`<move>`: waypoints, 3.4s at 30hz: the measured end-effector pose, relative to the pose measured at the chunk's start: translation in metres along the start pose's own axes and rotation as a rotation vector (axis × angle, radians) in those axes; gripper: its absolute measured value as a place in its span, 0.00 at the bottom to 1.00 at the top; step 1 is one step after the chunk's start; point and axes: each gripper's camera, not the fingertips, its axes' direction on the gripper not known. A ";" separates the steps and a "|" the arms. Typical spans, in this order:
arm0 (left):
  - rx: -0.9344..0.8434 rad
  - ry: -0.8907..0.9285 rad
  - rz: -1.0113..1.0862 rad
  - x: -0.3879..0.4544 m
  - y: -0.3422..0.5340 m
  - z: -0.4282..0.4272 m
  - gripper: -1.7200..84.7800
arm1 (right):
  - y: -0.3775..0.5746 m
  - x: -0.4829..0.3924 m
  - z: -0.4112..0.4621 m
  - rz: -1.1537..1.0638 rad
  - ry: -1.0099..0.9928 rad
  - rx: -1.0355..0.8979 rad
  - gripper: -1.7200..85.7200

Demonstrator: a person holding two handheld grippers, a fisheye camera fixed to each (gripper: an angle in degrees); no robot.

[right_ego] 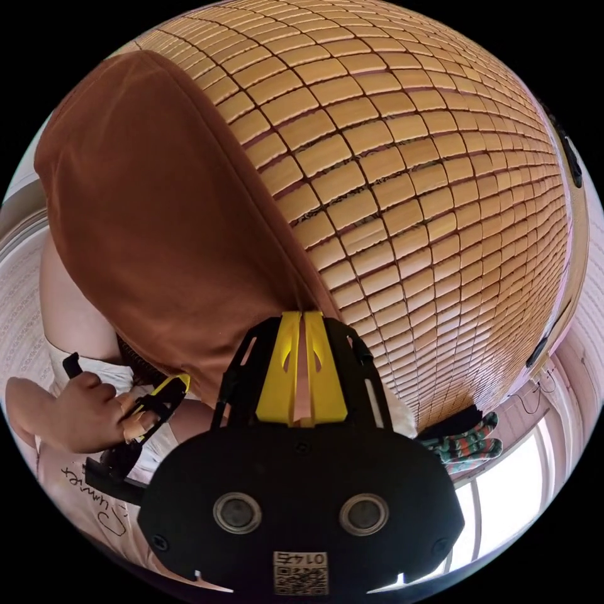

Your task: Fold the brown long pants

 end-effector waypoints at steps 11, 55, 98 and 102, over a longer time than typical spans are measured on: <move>0.011 -0.139 -0.088 0.033 -0.013 0.025 0.01 | 0.036 -0.014 0.030 0.001 0.051 -0.134 0.01; 0.258 -0.083 -0.885 0.039 0.090 -0.035 0.01 | 0.935 0.071 0.537 1.264 -0.571 0.862 0.11; 0.832 -0.080 -1.565 0.038 0.450 -0.178 0.01 | 0.709 -0.119 0.214 0.032 -0.575 1.245 0.06; 0.824 -0.071 -1.725 0.058 0.514 -0.168 0.01 | 0.636 -0.142 0.256 0.029 -0.746 0.985 0.06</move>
